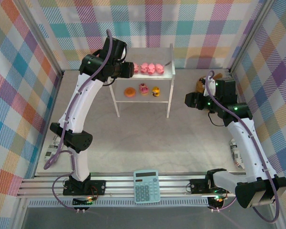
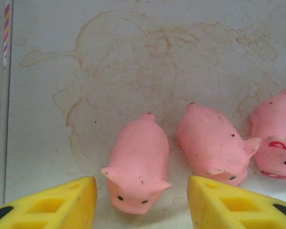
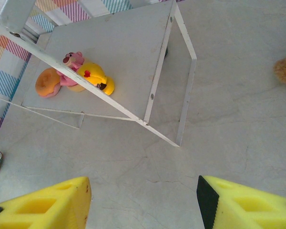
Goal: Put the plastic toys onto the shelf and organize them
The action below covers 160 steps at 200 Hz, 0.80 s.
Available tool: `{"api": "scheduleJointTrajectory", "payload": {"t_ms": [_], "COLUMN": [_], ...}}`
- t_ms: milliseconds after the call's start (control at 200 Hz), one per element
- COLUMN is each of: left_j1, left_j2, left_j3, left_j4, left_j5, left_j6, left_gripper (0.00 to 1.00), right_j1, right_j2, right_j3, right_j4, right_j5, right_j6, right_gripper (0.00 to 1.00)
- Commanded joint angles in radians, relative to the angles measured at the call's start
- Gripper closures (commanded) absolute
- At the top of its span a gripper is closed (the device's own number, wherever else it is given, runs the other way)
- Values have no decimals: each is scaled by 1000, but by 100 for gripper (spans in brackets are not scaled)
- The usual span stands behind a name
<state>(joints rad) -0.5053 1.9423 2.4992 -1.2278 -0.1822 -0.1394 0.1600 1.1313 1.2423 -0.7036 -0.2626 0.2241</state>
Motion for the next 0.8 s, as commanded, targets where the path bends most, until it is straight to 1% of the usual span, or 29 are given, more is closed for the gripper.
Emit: {"api": "scheduleJointTrajectory", "payload": {"t_ms": [0,360,795], "left_j1": [10,11,-8], "left_j2": [-1,-10,-23], "left_j3": [25,21,19], "left_j4": [11,19,42], "left_j5": [21,62,93], "left_j6": [-2,-18,-32], "left_gripper": [46,48,48], "right_j1": [-5,-5,-5], "right_j2": [-18,-23,-36], "right_j3": [16,20,19], "right_j4": [8,4,1], "right_j5": [-3,-1,-2], "right_j6": [1,-2,-2], "right_gripper": [38,38,38]}}
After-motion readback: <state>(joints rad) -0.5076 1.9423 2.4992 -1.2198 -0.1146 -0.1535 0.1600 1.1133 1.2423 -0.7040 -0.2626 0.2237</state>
